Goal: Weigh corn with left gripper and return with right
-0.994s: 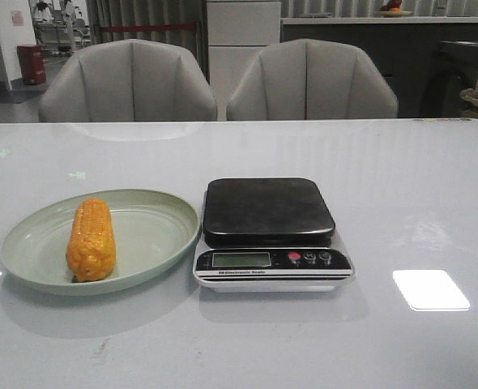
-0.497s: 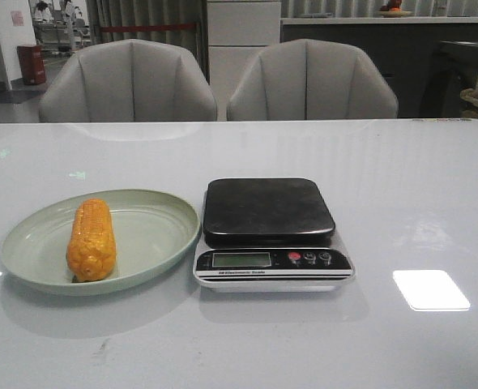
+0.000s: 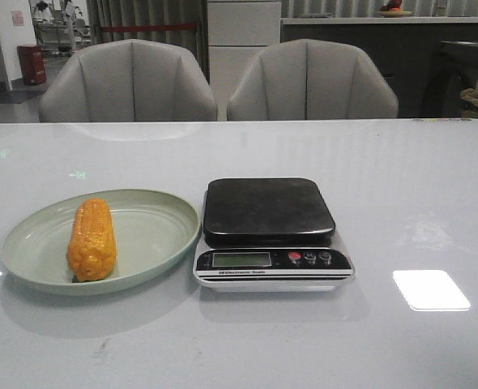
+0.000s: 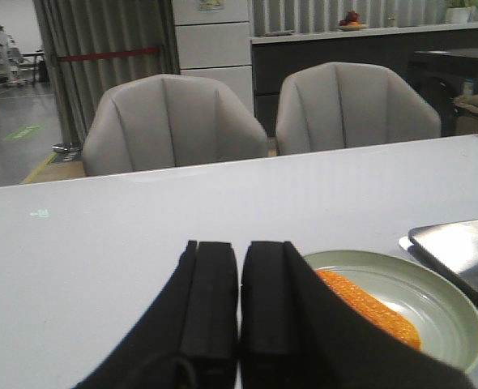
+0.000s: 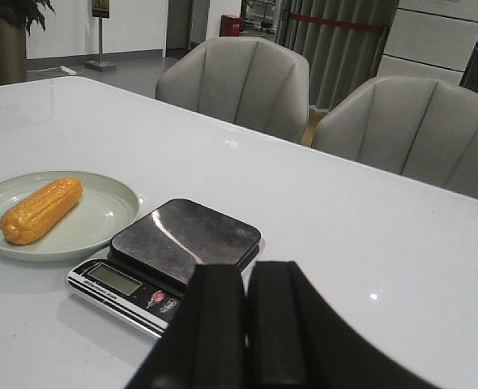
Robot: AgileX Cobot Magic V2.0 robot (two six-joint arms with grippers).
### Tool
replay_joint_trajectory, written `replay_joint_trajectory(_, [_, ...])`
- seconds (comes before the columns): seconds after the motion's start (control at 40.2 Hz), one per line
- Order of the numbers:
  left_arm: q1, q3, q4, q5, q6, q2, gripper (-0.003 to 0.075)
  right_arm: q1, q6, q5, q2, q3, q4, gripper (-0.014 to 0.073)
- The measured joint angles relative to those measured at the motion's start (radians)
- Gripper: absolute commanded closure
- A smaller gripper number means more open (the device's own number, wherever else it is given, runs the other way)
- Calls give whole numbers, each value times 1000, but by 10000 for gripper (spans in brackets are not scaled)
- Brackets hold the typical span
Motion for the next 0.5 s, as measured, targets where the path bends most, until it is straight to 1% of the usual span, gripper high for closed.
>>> replay_joint_trajectory(0.05, [19,28,0,-40,-14,0,588,0,0,0,0,0,0,454])
replay_joint_trajectory(0.224, [38,30,0,-54,-24,-19,588,0,0,0,0,0,0,454])
replay_joint_trajectory(0.497, [38,30,-2,-61,-25,-19,588,0,0,0,0,0,0,454])
